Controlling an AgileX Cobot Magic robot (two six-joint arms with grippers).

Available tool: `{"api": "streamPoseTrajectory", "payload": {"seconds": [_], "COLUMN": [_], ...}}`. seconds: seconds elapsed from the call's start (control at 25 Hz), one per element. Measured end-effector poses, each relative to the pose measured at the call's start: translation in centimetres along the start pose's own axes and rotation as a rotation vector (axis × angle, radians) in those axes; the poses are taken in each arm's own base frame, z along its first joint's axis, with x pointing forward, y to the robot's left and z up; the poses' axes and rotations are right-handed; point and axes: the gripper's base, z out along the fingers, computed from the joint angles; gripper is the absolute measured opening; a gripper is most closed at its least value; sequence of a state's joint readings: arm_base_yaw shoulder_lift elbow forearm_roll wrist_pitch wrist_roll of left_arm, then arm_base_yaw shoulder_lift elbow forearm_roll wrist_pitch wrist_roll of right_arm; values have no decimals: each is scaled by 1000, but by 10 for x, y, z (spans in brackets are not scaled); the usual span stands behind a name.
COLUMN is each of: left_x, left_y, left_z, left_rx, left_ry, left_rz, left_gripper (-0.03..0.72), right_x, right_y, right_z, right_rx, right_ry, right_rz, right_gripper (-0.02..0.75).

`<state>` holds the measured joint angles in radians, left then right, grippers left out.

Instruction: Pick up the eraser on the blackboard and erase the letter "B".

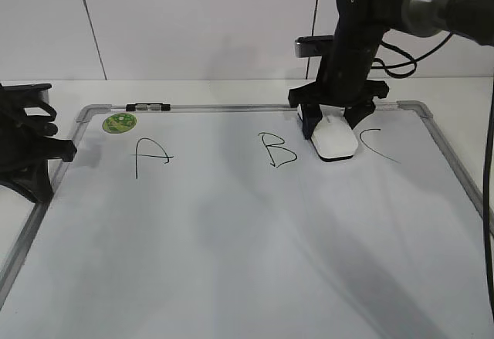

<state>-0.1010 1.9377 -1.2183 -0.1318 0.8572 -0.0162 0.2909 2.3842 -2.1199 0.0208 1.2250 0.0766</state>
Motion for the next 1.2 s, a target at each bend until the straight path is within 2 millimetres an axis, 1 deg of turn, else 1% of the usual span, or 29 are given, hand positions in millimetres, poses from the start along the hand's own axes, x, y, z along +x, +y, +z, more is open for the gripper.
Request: {"api": "streamPoseTrajectory", "payload": {"seconds": [0.24, 0.4, 0.52, 0.56, 0.72, 0.76, 0.84, 0.96, 1.08, 1.2], "left_x": [0, 0, 0, 0, 0, 0, 0, 0, 0, 0], "left_y": [0, 1, 1, 1, 1, 1, 1, 1, 1, 1], "left_z": [1, 1, 1, 1, 1, 1, 1, 1, 1, 1], "left_rx": [0, 0, 0, 0, 0, 0, 0, 0, 0, 0], "left_ry": [2, 4, 6, 6, 6, 6, 6, 6, 6, 6], "left_rz": [0, -2, -2, -2, -2, -2, -2, -2, -2, -2], "left_gripper": [20, 20, 20, 20, 20, 20, 20, 20, 20, 20], "right_x": [-1, -1, 0, 1, 10, 11, 17, 24, 29, 30], "right_y": [3, 13, 32, 46, 85, 91, 112, 132, 145, 146], "right_z": [6, 8, 10, 10, 11, 11, 11, 11, 11, 10], "right_rx": [4, 29, 28, 25, -10, -12, -40, -62, -75, -75], "right_ry": [5, 8, 3, 1, 1, 3, 8, 13, 16, 16], "right_rz": [-7, -42, -83, -110, -178, -189, -220, -253, -278, -262], "right_gripper": [538, 537, 537, 537, 537, 538, 537, 537, 537, 537]}}
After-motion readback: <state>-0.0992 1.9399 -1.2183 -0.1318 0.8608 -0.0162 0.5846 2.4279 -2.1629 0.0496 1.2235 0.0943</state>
